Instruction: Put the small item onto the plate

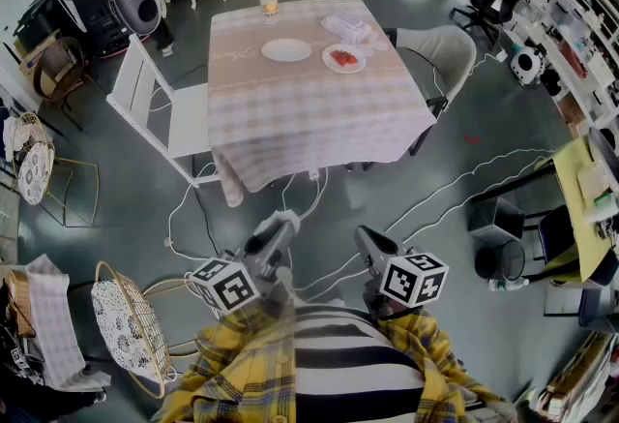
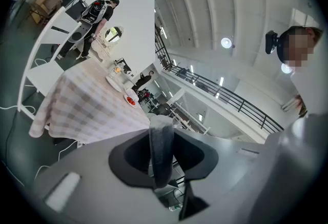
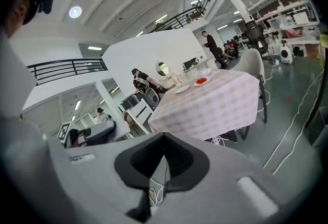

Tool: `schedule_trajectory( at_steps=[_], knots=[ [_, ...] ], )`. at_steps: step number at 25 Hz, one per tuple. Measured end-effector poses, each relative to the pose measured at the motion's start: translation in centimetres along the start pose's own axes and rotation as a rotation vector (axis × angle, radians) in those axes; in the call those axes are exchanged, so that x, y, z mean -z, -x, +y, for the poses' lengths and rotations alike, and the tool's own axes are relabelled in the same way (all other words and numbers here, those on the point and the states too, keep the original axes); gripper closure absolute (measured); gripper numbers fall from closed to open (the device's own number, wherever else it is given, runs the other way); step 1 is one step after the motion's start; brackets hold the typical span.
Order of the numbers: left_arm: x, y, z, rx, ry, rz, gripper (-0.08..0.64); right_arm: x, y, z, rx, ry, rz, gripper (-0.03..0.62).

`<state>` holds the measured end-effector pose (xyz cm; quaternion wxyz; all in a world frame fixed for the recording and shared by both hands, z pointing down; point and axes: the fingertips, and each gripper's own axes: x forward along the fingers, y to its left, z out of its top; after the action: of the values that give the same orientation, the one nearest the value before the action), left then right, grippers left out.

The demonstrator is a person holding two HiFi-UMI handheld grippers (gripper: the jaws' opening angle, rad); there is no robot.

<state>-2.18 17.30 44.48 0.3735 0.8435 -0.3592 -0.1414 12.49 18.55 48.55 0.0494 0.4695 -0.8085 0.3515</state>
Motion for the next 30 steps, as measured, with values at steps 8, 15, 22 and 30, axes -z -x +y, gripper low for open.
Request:
schedule_trajectory(
  at_steps=[8, 15, 22, 30],
  knots=[
    [0.00, -0.12, -0.06, 0.002, -0.004, -0.003, 0.468, 0.02, 0.09, -0.43, 0.007, -0.003, -0.002, 0.591],
    [0.14, -0.29, 0.06, 0.006, 0.003, 0.008, 0.468, -0.05, -0.19, -0.42, 0.015, -0.034, -0.013, 0.591],
    [0.34, -0.34, 0.25, 0.008, 0.017, 0.006, 0.468, 0.13, -0.48, -0.51, 0.019, -0.036, 0.004, 0.591],
    [0.35, -0.56, 0.22, 0.009, 0.021, 0.005, 0.468, 0.06, -0.81, -0.22, 0.012, -0.041, 0.004, 0.591]
  ],
)
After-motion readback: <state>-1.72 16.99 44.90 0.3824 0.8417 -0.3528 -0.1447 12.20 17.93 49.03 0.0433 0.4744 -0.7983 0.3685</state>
